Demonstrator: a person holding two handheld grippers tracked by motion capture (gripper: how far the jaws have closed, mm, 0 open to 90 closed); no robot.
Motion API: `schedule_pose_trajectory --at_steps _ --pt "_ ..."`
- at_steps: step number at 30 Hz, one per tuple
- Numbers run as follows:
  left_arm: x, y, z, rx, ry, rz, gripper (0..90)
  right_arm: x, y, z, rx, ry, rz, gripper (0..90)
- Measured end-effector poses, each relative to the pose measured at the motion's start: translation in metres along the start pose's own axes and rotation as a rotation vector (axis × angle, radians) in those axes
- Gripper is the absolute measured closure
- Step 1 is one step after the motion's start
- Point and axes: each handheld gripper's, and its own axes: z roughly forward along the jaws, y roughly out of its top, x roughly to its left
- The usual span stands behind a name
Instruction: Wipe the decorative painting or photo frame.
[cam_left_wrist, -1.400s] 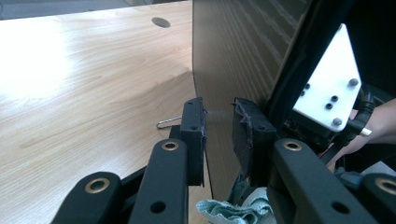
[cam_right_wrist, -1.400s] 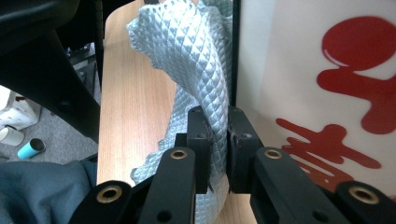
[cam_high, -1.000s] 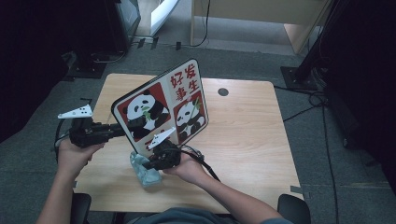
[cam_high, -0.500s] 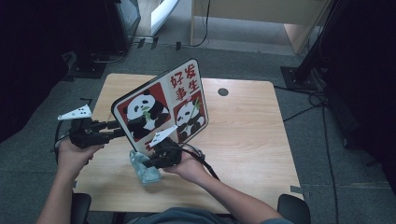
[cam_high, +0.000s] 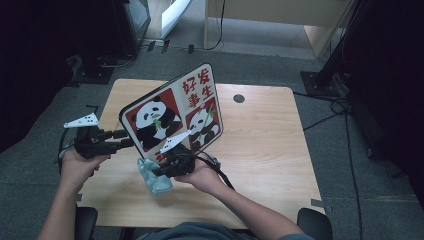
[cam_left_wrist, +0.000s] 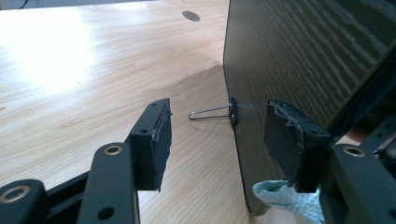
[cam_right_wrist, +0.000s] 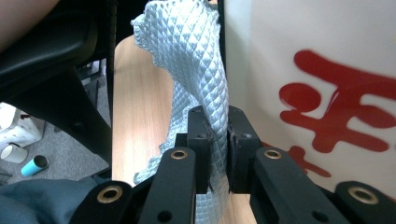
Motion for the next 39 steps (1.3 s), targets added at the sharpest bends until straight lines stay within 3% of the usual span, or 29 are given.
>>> schedule_pose_trajectory --at_steps 16,21,39 --pt "0.011 -0.004 0.002 0.022 0.024 -0.001 40.7 0.004 0.015 -0.008 -0.019 -0.008 -0.004 83.0" --pt "0.012 -0.005 0.001 0.016 0.023 -0.007 39.7 0.005 0.02 -0.011 -0.026 -0.012 0.008 83.0" --pt "0.012 -0.008 -0.002 0.014 0.03 -0.004 39.8 0.012 0.05 -0.028 -0.052 -0.028 -0.023 83.0"
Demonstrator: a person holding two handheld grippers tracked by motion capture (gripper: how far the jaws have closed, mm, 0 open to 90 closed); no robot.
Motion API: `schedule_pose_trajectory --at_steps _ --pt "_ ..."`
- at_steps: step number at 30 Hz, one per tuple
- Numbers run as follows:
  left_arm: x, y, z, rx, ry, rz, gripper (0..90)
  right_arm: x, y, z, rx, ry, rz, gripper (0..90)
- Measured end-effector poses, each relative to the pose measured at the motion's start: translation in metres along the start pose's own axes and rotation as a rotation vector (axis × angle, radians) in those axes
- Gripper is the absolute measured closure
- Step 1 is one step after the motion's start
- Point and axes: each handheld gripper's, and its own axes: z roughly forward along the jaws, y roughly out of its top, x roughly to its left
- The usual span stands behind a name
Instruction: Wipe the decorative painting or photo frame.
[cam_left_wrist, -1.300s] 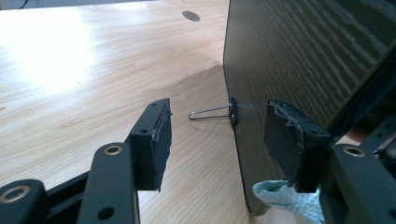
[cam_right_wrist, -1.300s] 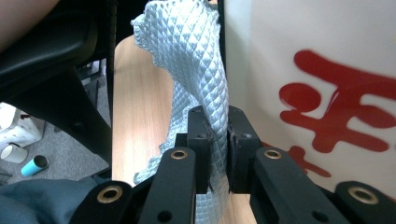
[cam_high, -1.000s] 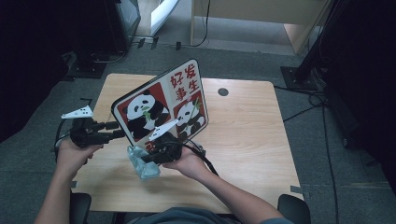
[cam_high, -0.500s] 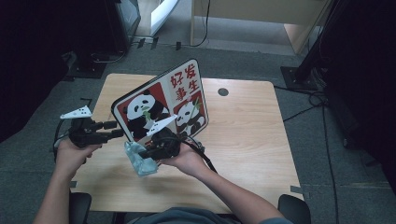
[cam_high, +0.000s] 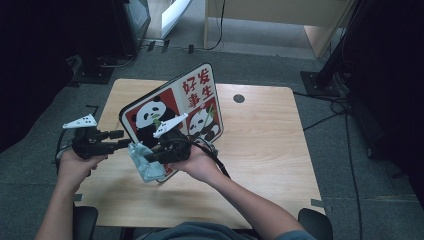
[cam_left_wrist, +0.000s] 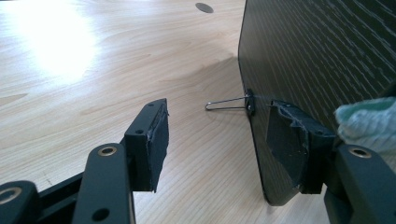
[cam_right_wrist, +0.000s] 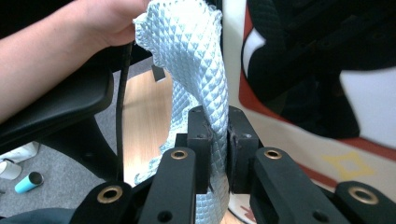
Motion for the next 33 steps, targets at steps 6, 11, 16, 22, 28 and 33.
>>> schedule_pose_trajectory --at_steps 6,11,16,22,28,33 --pt "-0.002 0.0 0.001 0.008 0.001 0.009 39.9 0.002 0.011 -0.005 -0.001 -0.009 -0.003 83.0" --pt "-0.005 -0.001 0.001 0.01 0.0 0.022 39.9 0.004 0.022 -0.01 -0.009 -0.013 -0.009 83.0" --pt "-0.008 -0.002 0.001 0.007 -0.01 0.027 39.7 0.005 0.031 -0.014 -0.018 -0.013 -0.013 83.0" --pt "-0.01 -0.002 -0.002 0.001 -0.017 0.028 39.7 0.007 0.042 -0.02 -0.029 -0.015 -0.027 82.9" --pt "-0.014 -0.002 -0.004 -0.012 -0.023 0.037 39.8 0.009 0.054 -0.025 -0.04 -0.018 -0.031 82.9" --pt "-0.017 -0.003 -0.005 -0.013 -0.032 0.043 40.1 0.012 0.065 -0.031 -0.044 -0.019 -0.038 82.9"
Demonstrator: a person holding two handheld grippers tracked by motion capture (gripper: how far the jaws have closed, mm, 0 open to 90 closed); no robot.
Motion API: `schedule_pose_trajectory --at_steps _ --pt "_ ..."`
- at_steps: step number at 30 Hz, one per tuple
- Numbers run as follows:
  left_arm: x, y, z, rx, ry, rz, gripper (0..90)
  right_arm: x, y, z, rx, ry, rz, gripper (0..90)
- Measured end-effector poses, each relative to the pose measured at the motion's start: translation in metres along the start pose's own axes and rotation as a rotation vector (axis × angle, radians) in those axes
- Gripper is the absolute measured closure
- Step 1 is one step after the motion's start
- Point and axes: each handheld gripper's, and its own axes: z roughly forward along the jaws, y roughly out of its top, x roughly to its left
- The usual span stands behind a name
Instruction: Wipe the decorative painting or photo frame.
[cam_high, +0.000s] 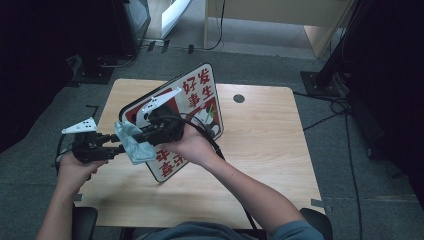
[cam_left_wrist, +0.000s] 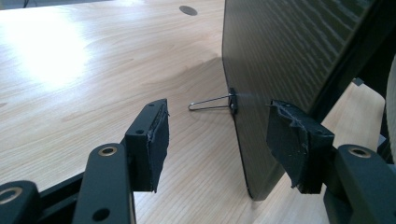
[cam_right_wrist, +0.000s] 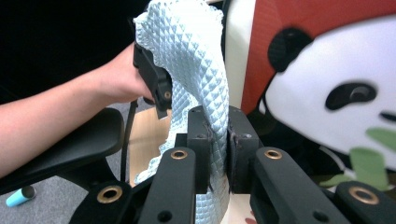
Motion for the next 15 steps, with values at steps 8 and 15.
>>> schedule_pose_trajectory --at_steps 8,15 --pt "-0.008 -0.001 -0.004 -0.006 -0.006 0.013 40.4 0.0 0.019 -0.006 -0.001 0.006 -0.008 82.9" --pt "-0.017 -0.003 -0.01 -0.021 -0.019 0.029 40.5 0.001 0.032 -0.011 -0.006 0.007 -0.017 82.8"
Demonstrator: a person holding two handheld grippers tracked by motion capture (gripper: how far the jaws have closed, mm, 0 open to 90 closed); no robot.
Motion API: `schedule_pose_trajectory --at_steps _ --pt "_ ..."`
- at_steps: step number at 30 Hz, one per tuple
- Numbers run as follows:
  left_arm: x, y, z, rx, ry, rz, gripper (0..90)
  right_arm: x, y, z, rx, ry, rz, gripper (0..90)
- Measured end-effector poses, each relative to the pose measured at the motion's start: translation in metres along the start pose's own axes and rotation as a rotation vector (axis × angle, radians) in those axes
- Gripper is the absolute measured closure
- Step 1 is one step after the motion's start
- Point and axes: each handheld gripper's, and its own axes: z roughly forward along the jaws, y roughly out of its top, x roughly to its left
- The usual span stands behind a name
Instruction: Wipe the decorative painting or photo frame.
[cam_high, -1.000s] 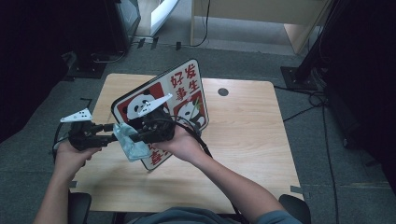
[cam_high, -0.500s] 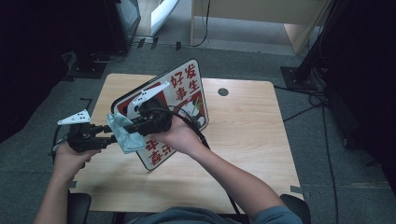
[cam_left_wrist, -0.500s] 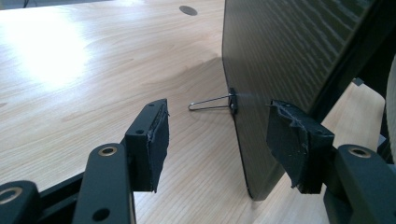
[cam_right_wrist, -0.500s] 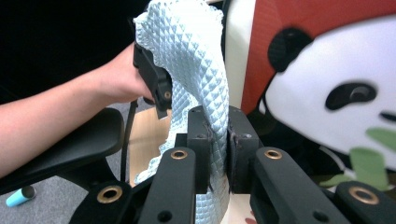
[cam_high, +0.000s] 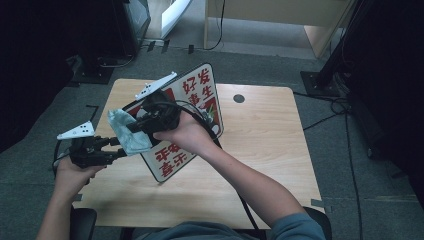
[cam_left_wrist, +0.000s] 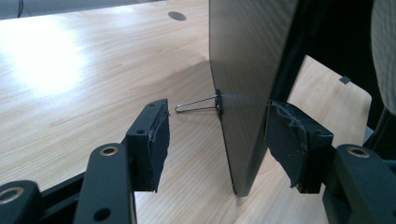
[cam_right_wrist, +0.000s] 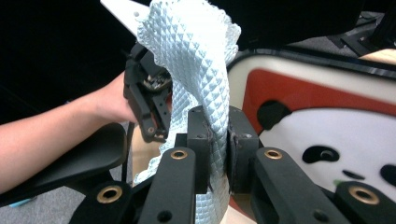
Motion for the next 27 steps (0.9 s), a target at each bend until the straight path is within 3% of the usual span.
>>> schedule_pose_trajectory --at_steps 11,17,27 --pt "-0.011 0.001 -0.009 -0.02 -0.006 0.002 42.1 -0.002 0.021 -0.018 -0.046 -0.019 -0.038 82.8" --pt "-0.016 0.006 -0.009 -0.033 -0.023 -0.027 56.1 -0.005 0.038 -0.026 -0.075 -0.032 -0.059 82.9" --pt "-0.021 0.009 0.0 -0.019 -0.037 -0.023 61.0 -0.017 0.06 -0.019 -0.07 -0.043 -0.064 82.8"
